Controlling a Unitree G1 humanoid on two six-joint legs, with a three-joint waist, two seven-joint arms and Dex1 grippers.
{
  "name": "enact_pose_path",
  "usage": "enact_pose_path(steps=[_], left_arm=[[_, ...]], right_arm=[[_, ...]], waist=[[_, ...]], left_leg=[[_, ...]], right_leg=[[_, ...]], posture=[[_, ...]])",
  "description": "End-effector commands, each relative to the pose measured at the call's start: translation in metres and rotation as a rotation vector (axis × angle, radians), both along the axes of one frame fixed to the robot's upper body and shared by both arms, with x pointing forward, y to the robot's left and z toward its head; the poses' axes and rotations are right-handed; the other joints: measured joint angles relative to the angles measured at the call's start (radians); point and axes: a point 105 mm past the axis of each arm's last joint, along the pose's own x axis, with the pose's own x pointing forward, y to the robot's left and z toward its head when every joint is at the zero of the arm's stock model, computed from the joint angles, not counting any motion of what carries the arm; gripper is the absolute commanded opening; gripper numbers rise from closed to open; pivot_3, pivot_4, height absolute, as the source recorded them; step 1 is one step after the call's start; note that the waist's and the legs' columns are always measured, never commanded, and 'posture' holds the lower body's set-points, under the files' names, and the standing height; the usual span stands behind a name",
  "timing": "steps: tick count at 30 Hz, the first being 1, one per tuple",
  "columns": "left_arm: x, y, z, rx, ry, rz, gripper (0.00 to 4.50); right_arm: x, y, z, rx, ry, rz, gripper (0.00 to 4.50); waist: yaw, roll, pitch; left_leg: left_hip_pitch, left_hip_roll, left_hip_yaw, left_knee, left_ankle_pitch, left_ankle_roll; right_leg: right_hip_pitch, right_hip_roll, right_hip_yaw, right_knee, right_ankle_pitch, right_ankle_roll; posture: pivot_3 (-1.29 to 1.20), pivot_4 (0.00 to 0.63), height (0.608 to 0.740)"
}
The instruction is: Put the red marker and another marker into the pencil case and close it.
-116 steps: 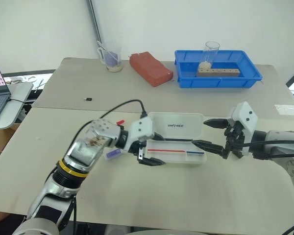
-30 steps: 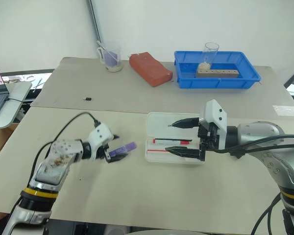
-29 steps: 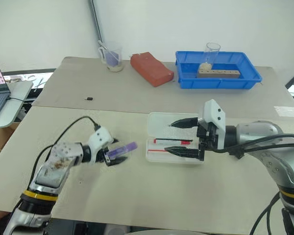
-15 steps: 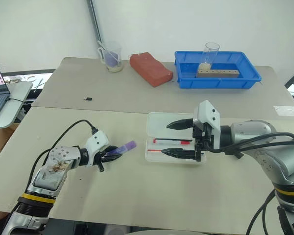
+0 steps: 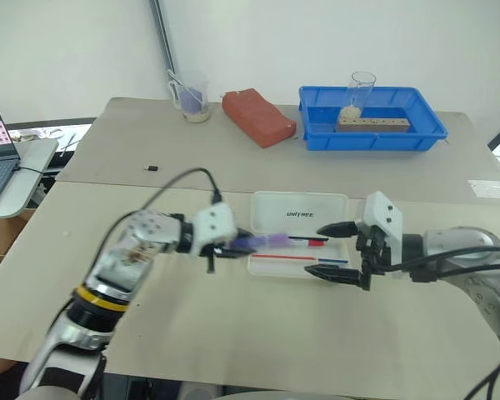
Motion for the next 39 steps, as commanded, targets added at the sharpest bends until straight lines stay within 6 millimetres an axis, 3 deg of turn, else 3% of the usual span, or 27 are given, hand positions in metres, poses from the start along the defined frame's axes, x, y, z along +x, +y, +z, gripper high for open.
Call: enact_pose_path(steps=[1, 7, 17, 22, 24, 25, 32, 35, 39], left_arm=[[0.012, -0.015, -0.002, 0.047, -0.099, -0.048, 0.94], [0.009, -0.033, -0.005, 0.046, -0.091, -0.108, 0.94], [0.004, -0.037, -0.004, 0.050, -0.056, -0.136, 0.94], [0.004, -0.035, 0.000, 0.036, -0.033, -0.121, 3.29], [0.003, -0.037, 0.007, 0.003, -0.017, -0.116, 4.25], [0.001, -0.037, 0.010, -0.008, -0.012, -0.117, 4.46], [-0.013, -0.040, 0.046, -0.144, -0.051, -0.177, 4.46], [-0.022, -0.046, 0.080, -0.255, -0.185, -0.275, 4.46], [-0.028, -0.051, 0.093, -0.294, -0.234, -0.337, 4.46]], right_arm=[[0.005, -0.010, 0.013, -0.013, -0.091, -0.057, 4.50], [0.002, -0.017, 0.012, -0.010, -0.093, -0.108, 4.50], [-0.003, -0.022, 0.009, -0.014, -0.095, -0.164, 4.50], [-0.001, -0.027, 0.006, -0.031, -0.101, -0.182, 4.50], [0.002, -0.038, 0.004, -0.058, -0.108, -0.222, 4.50], [0.005, -0.046, 0.004, -0.067, -0.113, -0.250, 4.50], [0.017, -0.111, 0.000, -0.162, -0.112, -0.446, 4.50], [0.021, -0.149, -0.016, -0.261, -0.048, -0.533, 4.50], [0.028, -0.161, -0.028, -0.283, 0.010, -0.530, 4.50]], waist=[[-0.003, -0.001, 0.001], [-0.010, -0.002, 0.001], [-0.009, -0.002, 0.001], [-0.009, -0.002, 0.001], [-0.008, -0.002, 0.001], [-0.007, -0.002, 0.001], [-0.008, -0.002, 0.001], [-0.008, -0.001, 0.001], [-0.011, 0.000, 0.001]], left_leg=[[0.000, 0.000, -0.001, 0.000, 0.000, 0.000], [-0.001, 0.000, -0.002, 0.001, 0.000, 0.000], [0.001, -0.001, -0.002, 0.002, 0.000, 0.000], [0.002, -0.001, -0.002, 0.002, 0.000, 0.000], [0.002, -0.001, -0.002, 0.002, 0.000, 0.000], [0.002, -0.001, -0.002, 0.002, 0.000, 0.000], [0.003, -0.001, -0.002, 0.002, 0.000, 0.000], [0.004, -0.001, -0.002, 0.002, 0.000, 0.000], [0.005, -0.002, -0.002, 0.003, 0.000, 0.000]], right_leg=[[0.000, 0.001, 0.001, 0.000, 0.000, 0.000], [0.000, 0.001, 0.001, -0.001, 0.000, 0.000], [0.003, 0.001, 0.000, -0.001, -0.001, 0.001], [0.004, 0.001, 0.000, -0.001, -0.001, 0.003], [0.004, 0.001, 0.000, -0.001, -0.002, 0.003], [0.005, 0.001, 0.000, -0.001, -0.002, 0.003], [0.006, 0.001, 0.000, -0.001, -0.002, 0.003], [0.007, 0.001, 0.000, -0.002, -0.002, 0.003], [0.008, 0.001, 0.000, -0.002, -0.001, 0.003]], posture=[[0.00, 0.150, 0.740], [0.00, 0.150, 0.740], [0.00, 0.150, 0.740], [0.00, 0.150, 0.740], [0.00, 0.150, 0.740], [0.00, 0.150, 0.740], [0.00, 0.150, 0.740], [0.00, 0.150, 0.740], [0.00, 0.150, 0.740]])
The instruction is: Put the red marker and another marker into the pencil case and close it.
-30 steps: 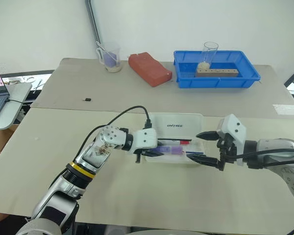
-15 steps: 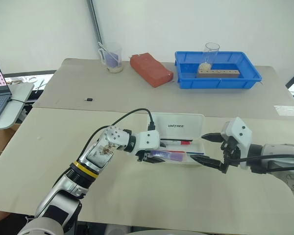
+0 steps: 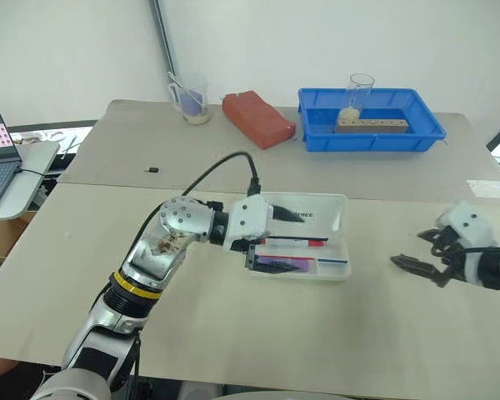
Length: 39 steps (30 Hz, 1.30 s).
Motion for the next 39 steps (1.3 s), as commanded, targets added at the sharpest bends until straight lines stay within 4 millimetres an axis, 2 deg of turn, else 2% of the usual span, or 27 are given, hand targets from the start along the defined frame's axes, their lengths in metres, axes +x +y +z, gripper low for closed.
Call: enact_pose_path(steps=[1, 10, 13, 17, 21, 23, 26, 31, 34, 39], left_arm=[[-0.008, -0.004, 0.020, -0.056, -0.084, -0.062, 4.46], [-0.012, 0.001, 0.006, -0.052, -0.083, -0.073, 4.46], [-0.010, 0.002, 0.003, -0.047, -0.071, -0.065, 4.50], [-0.009, 0.001, 0.005, -0.052, -0.072, -0.062, 4.50], [-0.010, 0.000, 0.008, -0.054, -0.071, -0.065, 4.50], [-0.011, 0.000, 0.011, -0.057, -0.072, -0.069, 4.50], [-0.010, 0.001, 0.013, -0.051, -0.064, -0.066, 4.50], [-0.009, 0.012, 0.002, 0.033, -0.030, -0.056, 4.50], [-0.011, 0.019, -0.005, 0.082, -0.016, -0.061, 4.50], [-0.013, 0.018, -0.006, 0.076, -0.009, -0.050, 4.50]], right_arm=[[0.009, -0.005, 0.001, -0.022, 0.013, 0.028, 4.50], [0.018, -0.011, -0.029, -0.010, 0.111, 0.036, 4.50], [0.019, -0.017, -0.033, -0.029, 0.120, 0.020, 3.67], [0.017, -0.018, -0.034, -0.027, 0.120, 0.023, 2.27], [0.014, -0.012, -0.031, -0.022, 0.117, 0.058, 0.84], [0.010, 0.000, -0.023, -0.035, 0.108, 0.137, 0.27], [0.006, 0.050, 0.002, 0.035, 0.046, 0.323, 0.25], [-0.002, 0.100, 0.011, 0.044, 0.031, 0.501, 0.25], [-0.004, 0.114, 0.006, 0.027, 0.039, 0.563, 0.25], [-0.001, 0.124, -0.006, -0.005, 0.055, 0.625, 0.25]], waist=[[-0.005, 0.001, -0.001], [0.000, 0.005, 0.000], [0.002, 0.005, 0.000], [0.003, 0.005, 0.000], [0.003, 0.005, 0.000], [0.003, 0.005, 0.000], [-0.003, 0.008, 0.000], [-0.005, 0.008, 0.000], [-0.002, 0.008, 0.000], [0.006, 0.007, 0.001]], left_leg=[[0.001, 0.000, 0.000, 0.000, 0.000, 0.000], [0.001, 0.000, 0.000, 0.001, 0.000, 0.001], [0.000, -0.001, 0.000, 0.003, 0.000, 0.001], [0.001, -0.001, 0.000, 0.004, -0.001, 0.001], [0.001, 0.000, 0.000, 0.005, -0.001, 0.001], [0.001, 0.000, 0.000, 0.005, -0.001, 0.001], [0.000, 0.000, 0.000, 0.004, -0.001, 0.001], [0.001, 0.000, -0.002, 0.004, -0.001, 0.001], [0.000, 0.000, -0.001, 0.004, -0.001, 0.001], [-0.001, 0.000, -0.001, 0.005, -0.001, 0.001]], right_leg=[[0.000, 0.000, 0.000, 0.000, 0.000, 0.000], [0.001, 0.001, 0.001, 0.000, 0.000, 0.000], [0.002, 0.000, 0.001, 0.000, 0.000, 0.000], [0.003, 0.000, 0.001, 0.000, 0.000, 0.000], [0.004, 0.000, 0.001, 0.000, 0.000, 0.001], [0.004, 0.000, 0.001, 0.000, 0.000, 0.001], [0.003, 0.000, 0.000, 0.001, 0.000, 0.001], [0.003, 0.002, 0.001, 0.001, -0.002, 0.004], [0.003, 0.002, 0.001, 0.001, -0.002, 0.004], [0.002, 0.000, 0.001, 0.001, -0.001, 0.002]], posture=[[0.00, 0.150, 0.740], [0.00, 0.150, 0.740], [0.00, 0.150, 0.740], [0.00, 0.150, 0.740], [0.00, 0.150, 0.740], [0.00, 0.150, 0.740], [0.00, 0.150, 0.740], [0.00, 0.150, 0.740], [0.00, 0.150, 0.740], [0.00, 0.150, 0.740]])
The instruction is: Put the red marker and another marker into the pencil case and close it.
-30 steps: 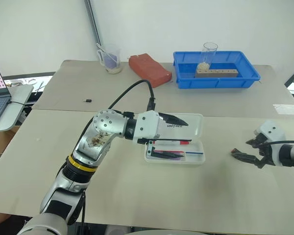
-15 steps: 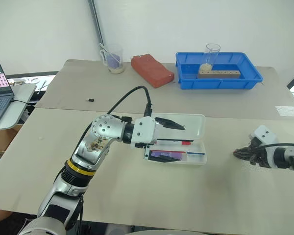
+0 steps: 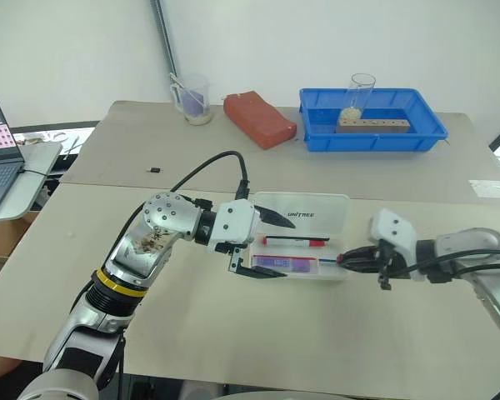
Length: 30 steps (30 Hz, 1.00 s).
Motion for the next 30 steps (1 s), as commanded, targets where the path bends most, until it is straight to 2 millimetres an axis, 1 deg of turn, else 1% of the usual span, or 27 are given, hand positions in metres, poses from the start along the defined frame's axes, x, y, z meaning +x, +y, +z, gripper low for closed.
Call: enact_pose_path(steps=[1, 5, 7, 9, 11, 13, 14, 16, 18, 19, 21, 22, 23, 24, 25, 27, 30], left_arm=[[-0.009, -0.005, 0.009, -0.031, -0.024, -0.022, 4.50], [-0.010, -0.004, 0.006, -0.032, -0.017, -0.007, 4.50], [-0.010, -0.003, 0.005, -0.031, -0.016, 0.002, 4.50], [-0.010, -0.001, 0.005, -0.030, -0.016, 0.012, 4.50], [-0.010, 0.001, 0.004, -0.028, -0.013, 0.019, 4.50], [-0.007, 0.005, 0.005, -0.032, -0.009, 0.045, 4.50], [-0.003, 0.007, 0.007, -0.038, -0.001, 0.068, 4.50], [0.011, 0.014, 0.013, -0.078, 0.046, 0.143, 4.50], [0.030, 0.022, 0.019, -0.131, 0.096, 0.245, 4.50], [0.042, 0.027, 0.021, -0.157, 0.115, 0.308, 4.50], [0.080, 0.037, 0.032, -0.262, 0.154, 0.503, 4.50], [0.097, 0.040, 0.036, -0.312, 0.168, 0.593, 4.50], [0.112, 0.043, 0.039, -0.352, 0.196, 0.667, 4.23], [0.120, 0.043, 0.039, -0.367, 0.217, 0.708, 3.93], [0.129, 0.046, 0.035, -0.369, 0.225, 0.753, 3.56], [0.140, 0.049, 0.022, -0.353, 0.258, 0.805, 2.77], [0.153, 0.051, 0.003, -0.299, 0.294, 0.860, 1.25]], right_arm=[[0.006, 0.008, 0.006, -0.014, -0.050, 0.049, 0.25], [0.008, 0.013, -0.001, -0.025, -0.033, 0.072, 0.25], [0.011, 0.012, -0.003, -0.036, -0.036, 0.070, 1.29], [0.013, 0.010, -0.004, -0.048, -0.036, 0.069, 1.93], [0.014, 0.009, -0.002, -0.049, -0.040, 0.071, 2.67], [0.014, 0.011, 0.003, -0.033, -0.048, 0.075, 3.26], [0.013, 0.011, 0.007, -0.020, -0.053, 0.071, 3.70], [0.012, 0.012, 0.017, 0.011, -0.068, 0.059, 4.40], [0.010, 0.014, 0.030, 0.060, -0.095, 0.037, 4.46], [0.009, 0.017, 0.040, 0.110, -0.108, 0.014, 4.46], [0.007, 0.024, 0.064, 0.223, -0.160, -0.047, 4.46], [0.006, 0.025, 0.073, 0.258, -0.184, -0.081, 4.46], [0.007, 0.025, 0.082, 0.279, -0.220, -0.117, 4.48], [0.007, 0.025, 0.089, 0.297, -0.243, -0.148, 4.50], [0.009, 0.025, 0.097, 0.319, -0.267, -0.178, 4.50], [0.010, 0.025, 0.108, 0.337, -0.301, -0.212, 4.50], [0.009, 0.029, 0.118, 0.342, -0.323, -0.224, 4.50]], waist=[[-0.001, 0.000, 0.000], [-0.006, 0.000, 0.000], [-0.006, 0.000, 0.000], [-0.005, 0.000, 0.000], [-0.005, 0.000, 0.000], [-0.005, 0.000, 0.000], [-0.005, 0.000, 0.000], [-0.006, 0.000, 0.000], [-0.005, 0.000, 0.000], [-0.004, 0.000, 0.000], [0.002, -0.001, 0.000], [0.004, -0.002, 0.001], [0.008, -0.002, 0.001], [0.009, -0.002, 0.001], [0.008, -0.002, 0.001], [0.006, -0.002, 0.001], [0.002, -0.001, 0.000]], left_leg=[[-0.001, 0.000, 0.000, 0.000, 0.000, 0.000], [0.000, 0.000, 0.000, 0.000, 0.000, 0.000], [0.000, 0.000, 0.000, 0.000, 0.000, 0.000], [0.000, 0.000, 0.000, 0.000, 0.000, 0.000], [0.000, 0.000, 0.000, 0.000, 0.000, 0.000], [0.000, 0.000, 0.000, 0.000, 0.000, 0.000], [0.000, 0.001, 0.000, 0.000, 0.000, 0.000], [0.000, 0.001, 0.000, 0.000, 0.000, 0.000], [0.000, 0.001, 0.000, 0.000, 0.000, 0.000], [0.000, 0.001, -0.001, 0.000, 0.000, 0.000], [0.000, 0.001, -0.001, 0.000, 0.000, 0.000], [0.000, 0.000, -0.002, 0.000, 0.000, 0.000], [-0.001, 0.000, -0.002, 0.001, 0.000, 0.000], [-0.001, 0.000, -0.003, 0.002, 0.000, 0.000], [-0.002, 0.000, -0.003, 0.002, 0.000, 0.000], [-0.002, 0.000, -0.003, 0.001, 0.000, 0.000], [-0.002, -0.001, -0.002, -0.001, 0.000, 0.000]], right_leg=[[0.000, 0.000, 0.000, 0.000, 0.000, 0.000], [-0.001, 0.000, 0.000, 0.001, 0.000, -0.001], [-0.001, 0.001, 0.000, 0.001, 0.001, -0.002], [-0.001, 0.001, 0.000, 0.001, 0.001, -0.002], [0.000, 0.001, 0.000, 0.001, 0.001, -0.002], [-0.001, 0.001, 0.000, 0.001, 0.001, -0.002], [-0.001, 0.001, 0.000, 0.001, 0.001, -0.002], [-0.001, 0.001, 0.000, 0.001, 0.001, -0.002], [-0.001, 0.001, 0.000, 0.001, 0.001, -0.001], [-0.001, 0.001, 0.000, 0.001, 0.000, -0.001], [0.000, 0.001, -0.001, 0.001, 0.000, -0.001], [0.000, 0.001, -0.002, 0.002, 0.000, -0.001], [-0.001, 0.001, -0.002, 0.002, 0.000, 0.000], [0.000, 0.001, -0.002, 0.002, 0.000, 0.000], [0.000, 0.001, -0.001, 0.002, 0.001, 0.000], [0.000, 0.001, -0.001, 0.001, 0.001, -0.001], [-0.003, 0.001, 0.000, 0.002, 0.001, -0.001]], posture=[[0.00, 0.150, 0.740], [0.00, 0.150, 0.740], [0.00, 0.150, 0.740], [0.00, 0.150, 0.740], [0.00, 0.150, 0.740], [0.00, 0.150, 0.740], [0.00, 0.150, 0.740], [0.00, 0.150, 0.740], [0.00, 0.150, 0.740], [0.00, 0.150, 0.740], [0.00, 0.150, 0.740], [0.00, 0.150, 0.740], [0.00, 0.150, 0.740], [0.00, 0.150, 0.740], [0.00, 0.150, 0.740], [0.00, 0.150, 0.740], [0.00, 0.150, 0.740]])
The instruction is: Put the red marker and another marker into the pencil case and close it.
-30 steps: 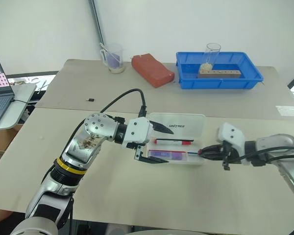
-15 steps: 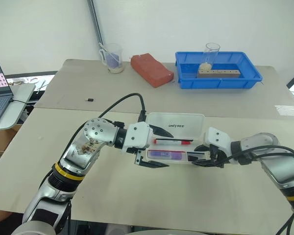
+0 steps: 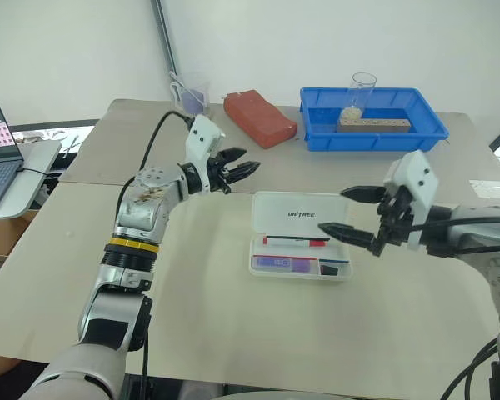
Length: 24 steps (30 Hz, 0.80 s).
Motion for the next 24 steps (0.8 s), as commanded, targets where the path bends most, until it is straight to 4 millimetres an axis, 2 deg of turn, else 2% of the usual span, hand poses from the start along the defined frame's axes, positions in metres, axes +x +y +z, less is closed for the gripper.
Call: enact_pose_path(steps=[1, 2, 3, 9, 13, 17, 21, 24], left_arm=[[0.012, 0.000, -0.009, 0.038, 0.030, 0.031, 0.72], [0.014, -0.002, -0.013, 0.042, 0.054, 0.023, 0.24], [0.015, -0.004, -0.015, 0.043, 0.069, 0.017, 0.06], [0.013, -0.021, -0.027, 0.022, 0.211, -0.077, 0.06], [0.001, -0.030, -0.030, 0.038, 0.269, -0.204, 0.06], [-0.016, -0.036, -0.021, 0.013, 0.296, -0.335, 0.06], [-0.043, -0.042, -0.016, 0.033, 0.294, -0.485, 0.06], [-0.072, -0.043, -0.027, 0.134, 0.266, -0.617, 0.06]], right_arm=[[-0.004, 0.005, 0.019, 0.011, -0.067, -0.010, 4.50], [-0.004, 0.007, 0.021, 0.014, -0.072, -0.012, 4.50], [-0.004, 0.008, 0.022, 0.017, -0.075, -0.014, 4.50], [-0.006, 0.009, 0.022, 0.026, -0.081, -0.057, 4.50], [-0.008, 0.006, 0.024, 0.031, -0.081, -0.077, 4.50], [-0.007, 0.004, 0.028, 0.017, -0.092, -0.079, 4.50], [-0.013, 0.004, 0.029, -0.018, -0.065, -0.032, 4.50], [-0.025, 0.002, 0.018, -0.080, 0.019, 0.032, 4.50]], waist=[[-0.002, 0.000, 0.000], [-0.002, 0.000, 0.000], [-0.003, 0.000, 0.000], [-0.002, -0.001, 0.000], [-0.009, 0.000, 0.000], [-0.012, 0.000, 0.000], [-0.013, 0.000, 0.000], [-0.013, 0.001, -0.001]], left_leg=[[0.000, 0.000, 0.000, -0.001, 0.000, 0.000], [0.000, 0.000, -0.001, -0.002, 0.000, 0.000], [0.000, 0.000, -0.001, -0.002, 0.000, 0.000], [-0.002, -0.001, -0.001, -0.002, 0.000, 0.000], [-0.002, -0.001, -0.001, -0.003, 0.000, 0.000], [-0.002, -0.001, -0.002, -0.004, 0.000, 0.000], [-0.002, -0.001, -0.001, -0.004, 0.000, 0.000], [-0.001, -0.001, -0.001, -0.004, 0.000, 0.000]], right_leg=[[-0.001, 0.000, 0.000, 0.000, 0.000, 0.000], [-0.001, 0.001, 0.000, 0.000, 0.000, 0.000], [-0.001, 0.001, 0.000, 0.000, 0.000, 0.000], [-0.001, 0.000, 0.000, -0.001, 0.000, 0.000], [-0.002, 0.000, 0.000, 0.000, 0.000, 0.000], [-0.002, 0.000, 0.000, 0.000, 0.000, 0.000], [-0.002, 0.000, 0.000, -0.001, 0.000, 0.000], [-0.002, 0.000, 0.000, -0.001, 0.000, 0.000]], posture=[[0.00, 0.150, 0.740], [0.00, 0.150, 0.740], [0.00, 0.150, 0.740], [0.00, 0.150, 0.740], [0.00, 0.150, 0.740], [0.00, 0.150, 0.740], [0.00, 0.150, 0.740], [0.00, 0.150, 0.740]])
